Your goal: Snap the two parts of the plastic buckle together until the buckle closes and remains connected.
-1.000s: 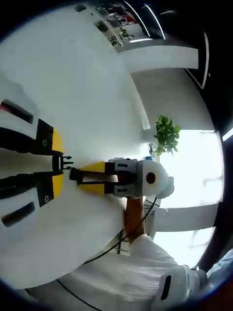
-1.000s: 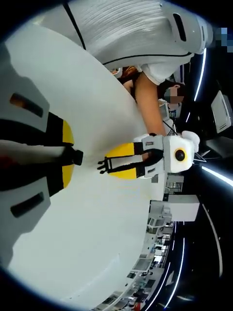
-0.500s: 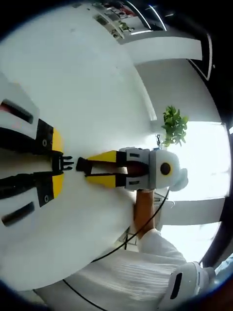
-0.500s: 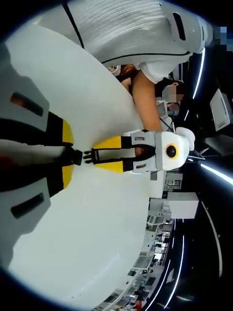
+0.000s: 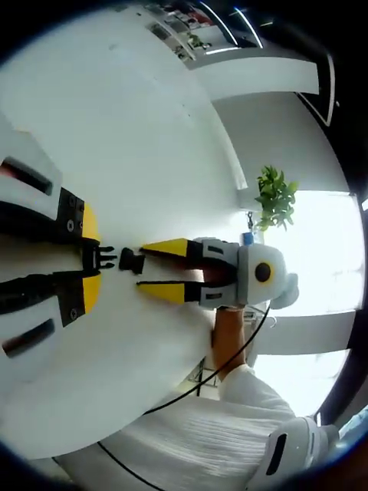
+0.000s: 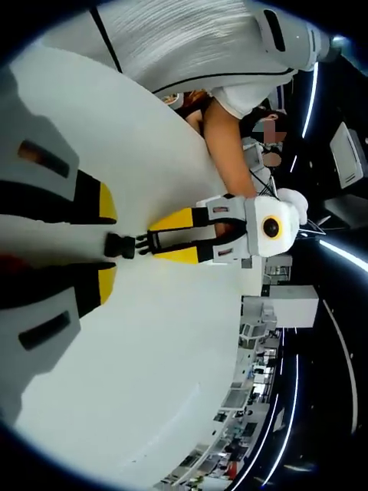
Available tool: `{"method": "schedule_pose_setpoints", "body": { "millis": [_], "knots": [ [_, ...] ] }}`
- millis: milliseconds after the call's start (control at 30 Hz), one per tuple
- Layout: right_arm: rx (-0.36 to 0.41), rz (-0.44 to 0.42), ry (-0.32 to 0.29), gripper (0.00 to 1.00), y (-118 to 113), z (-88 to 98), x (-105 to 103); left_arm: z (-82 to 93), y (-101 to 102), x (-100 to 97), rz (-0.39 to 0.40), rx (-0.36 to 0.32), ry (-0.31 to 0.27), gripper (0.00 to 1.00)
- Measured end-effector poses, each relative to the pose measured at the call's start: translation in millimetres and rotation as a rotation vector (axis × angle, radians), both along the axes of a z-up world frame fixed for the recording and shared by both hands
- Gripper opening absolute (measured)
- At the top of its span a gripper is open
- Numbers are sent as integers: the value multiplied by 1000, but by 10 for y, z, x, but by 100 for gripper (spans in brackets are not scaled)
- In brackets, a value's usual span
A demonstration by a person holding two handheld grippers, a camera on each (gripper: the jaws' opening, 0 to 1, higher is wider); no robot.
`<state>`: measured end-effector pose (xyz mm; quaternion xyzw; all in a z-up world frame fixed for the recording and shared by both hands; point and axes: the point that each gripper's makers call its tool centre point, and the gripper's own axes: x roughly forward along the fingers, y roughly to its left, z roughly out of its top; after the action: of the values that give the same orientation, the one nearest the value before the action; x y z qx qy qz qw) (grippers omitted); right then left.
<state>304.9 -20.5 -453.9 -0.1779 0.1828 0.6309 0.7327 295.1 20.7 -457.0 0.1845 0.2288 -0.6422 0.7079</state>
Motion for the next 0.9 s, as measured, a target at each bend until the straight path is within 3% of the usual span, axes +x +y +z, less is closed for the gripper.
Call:
{"method": "schedule_pose_setpoints", "body": {
  "millis": [433,600,900],
  "knots": [
    [-32,-59,-25,15,16,-3,32,-1,9,24,10,0,-1,12],
    [-27,-45,-32,11,-14,-5,57,-4,1,4,-1,2,-1,12],
    [-7,-12,0,14,-19,-4,69,-10,13,20,-11,-4,3,12]
  ]
}}
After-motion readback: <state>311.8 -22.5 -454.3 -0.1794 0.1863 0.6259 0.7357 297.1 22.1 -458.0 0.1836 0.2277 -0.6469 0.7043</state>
